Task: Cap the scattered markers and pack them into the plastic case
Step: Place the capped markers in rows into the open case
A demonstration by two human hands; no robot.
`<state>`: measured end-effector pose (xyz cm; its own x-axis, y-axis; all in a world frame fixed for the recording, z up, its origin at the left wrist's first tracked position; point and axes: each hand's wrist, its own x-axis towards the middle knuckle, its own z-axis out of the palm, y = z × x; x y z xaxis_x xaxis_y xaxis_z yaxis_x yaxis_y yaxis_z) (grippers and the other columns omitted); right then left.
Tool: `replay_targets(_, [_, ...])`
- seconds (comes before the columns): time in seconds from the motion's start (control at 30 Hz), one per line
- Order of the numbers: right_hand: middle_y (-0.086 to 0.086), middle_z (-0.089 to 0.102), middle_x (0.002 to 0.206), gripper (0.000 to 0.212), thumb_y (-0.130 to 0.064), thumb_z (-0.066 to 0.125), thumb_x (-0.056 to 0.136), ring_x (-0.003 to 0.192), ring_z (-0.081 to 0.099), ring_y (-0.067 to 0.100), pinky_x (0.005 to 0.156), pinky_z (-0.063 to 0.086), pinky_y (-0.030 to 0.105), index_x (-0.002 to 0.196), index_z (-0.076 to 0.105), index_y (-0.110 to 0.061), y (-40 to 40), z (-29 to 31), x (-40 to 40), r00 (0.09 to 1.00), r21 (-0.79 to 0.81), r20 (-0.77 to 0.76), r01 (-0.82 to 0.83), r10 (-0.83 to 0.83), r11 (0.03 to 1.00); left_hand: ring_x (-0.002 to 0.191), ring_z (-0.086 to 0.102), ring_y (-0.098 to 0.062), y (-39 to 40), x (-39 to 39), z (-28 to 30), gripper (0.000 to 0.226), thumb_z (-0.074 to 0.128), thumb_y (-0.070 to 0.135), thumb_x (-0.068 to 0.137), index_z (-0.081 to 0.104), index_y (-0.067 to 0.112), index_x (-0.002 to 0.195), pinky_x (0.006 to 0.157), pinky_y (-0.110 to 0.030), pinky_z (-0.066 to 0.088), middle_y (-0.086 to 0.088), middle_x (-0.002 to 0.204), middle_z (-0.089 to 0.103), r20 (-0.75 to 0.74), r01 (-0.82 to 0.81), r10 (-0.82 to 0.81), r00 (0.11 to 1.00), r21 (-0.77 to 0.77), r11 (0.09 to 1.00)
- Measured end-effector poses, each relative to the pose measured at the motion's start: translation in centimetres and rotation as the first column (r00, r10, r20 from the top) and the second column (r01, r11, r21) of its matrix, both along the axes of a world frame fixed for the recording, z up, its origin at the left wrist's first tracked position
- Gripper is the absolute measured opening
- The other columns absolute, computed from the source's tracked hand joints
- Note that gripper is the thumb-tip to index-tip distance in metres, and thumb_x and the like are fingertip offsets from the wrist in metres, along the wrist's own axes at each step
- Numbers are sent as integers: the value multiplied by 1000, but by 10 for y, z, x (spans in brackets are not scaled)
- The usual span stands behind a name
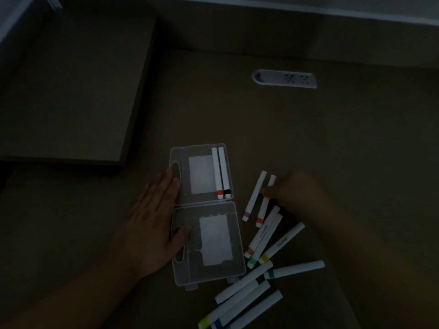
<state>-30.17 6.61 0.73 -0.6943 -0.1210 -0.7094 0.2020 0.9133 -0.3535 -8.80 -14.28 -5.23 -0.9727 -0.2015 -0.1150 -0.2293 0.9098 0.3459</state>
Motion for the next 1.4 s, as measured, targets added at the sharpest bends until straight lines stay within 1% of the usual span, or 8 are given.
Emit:
replay_targets(0.13, [7, 67, 89, 20, -32, 68, 89, 79, 67, 19, 73, 58, 37, 95, 65, -14, -7, -1, -4, 997, -17, -45, 64, -65, 998, 149, -14, -9, 0, 0, 0, 92, 32, 70, 89, -10, 22, 156, 123, -39, 3, 6, 162, -19, -6, 6, -6, 1000, 6, 1000])
replay_targets(0.3, [9, 66, 90, 22, -33, 64, 92, 75, 66, 18, 55, 48, 28, 97, 62, -12, -18, 18, -9, 990, -103, -37, 133, -137, 986, 149, -13, -10, 0, 1, 1, 92, 35, 68, 91, -11, 21, 155, 123, -41, 5, 5, 162, -19, -14, 11, -11, 1000, 4, 1000])
replay_targets(0.43, [8, 66, 88, 15, -27, 59, 96, 73, 65, 15, 57, 49, 25, 91, 61, -13, -42, 34, -1, 999, -269, -2, 44, -46, 962, 149, -15, -9, 0, -1, 2, 92, 32, 70, 90, -12, 22, 155, 122, -36, -1, 5, 162, -20, -20, 2, -2, 1000, 3, 1000])
replay_targets(0.57, [5, 66, 92, 15, -27, 64, 92, 79, 67, 16, 67, 57, 29, 99, 61, -15, -82, 26, 8, 998, -288, 9, -59, 64, 956, 149, -15, -10, 0, 0, 0, 91, 28, 72, 90, -13, 22, 155, 123, -40, 5, 5, 162, -20, -22, 8, -8, 1000, 1, 1000])
replay_targets(0.77, [-2, 60, 76, 22, -30, 73, 84, 67, 59, 9, 52, 43, 24, 74, 54, -23, -111, 4, 20, 962, -207, -214, -216, 171, 954, 147, -21, -8, -1, 0, 1, 94, 27, 75, 88, -14, 23, 154, 123, -36, 0, 6, 160, -27, -17, -8, 8, 1000, -2, 1000])
replay_targets(1.0, [-1, 57, 75, 22, -25, 73, 83, 78, 63, 18, 65, 49, 30, 72, 54, -20, -116, -4, 21, 905, -83, -336, -306, 262, 949, 147, -20, -8, 0, 0, 0, 93, 34, 69, 90, -12, 22, 155, 123, -37, 1, 6, 161, -24, -43, -3, 3, 999, -2, 1000])
replay_targets(1.17, [3, 64, 92, 22, -29, 75, 83, 90, 64, 20, 80, 55, 39, 99, 66, -16, -120, -13, 16, 924, -23, -285, -271, 253, 962, 147, -22, -7, 0, 0, 3, 91, 31, 70, 91, -10, 21, 155, 122, -33, -3, 4, 161, -23, -38, -7, 7, 999, -6, 1000])
replay_targets(1.4, [-1, 62, 84, 20, -32, 74, 84, 82, 64, 15, 78, 56, 35, 94, 64, -18, -117, -13, 15, 907, -42, -278, -340, 316, 939, 148, -17, -10, -1, -1, 1, 91, 32, 68, 91, -8, 19, 156, 122, -36, 0, 3, 162, -20, -34, 11, -11, 999, -17, 1000])
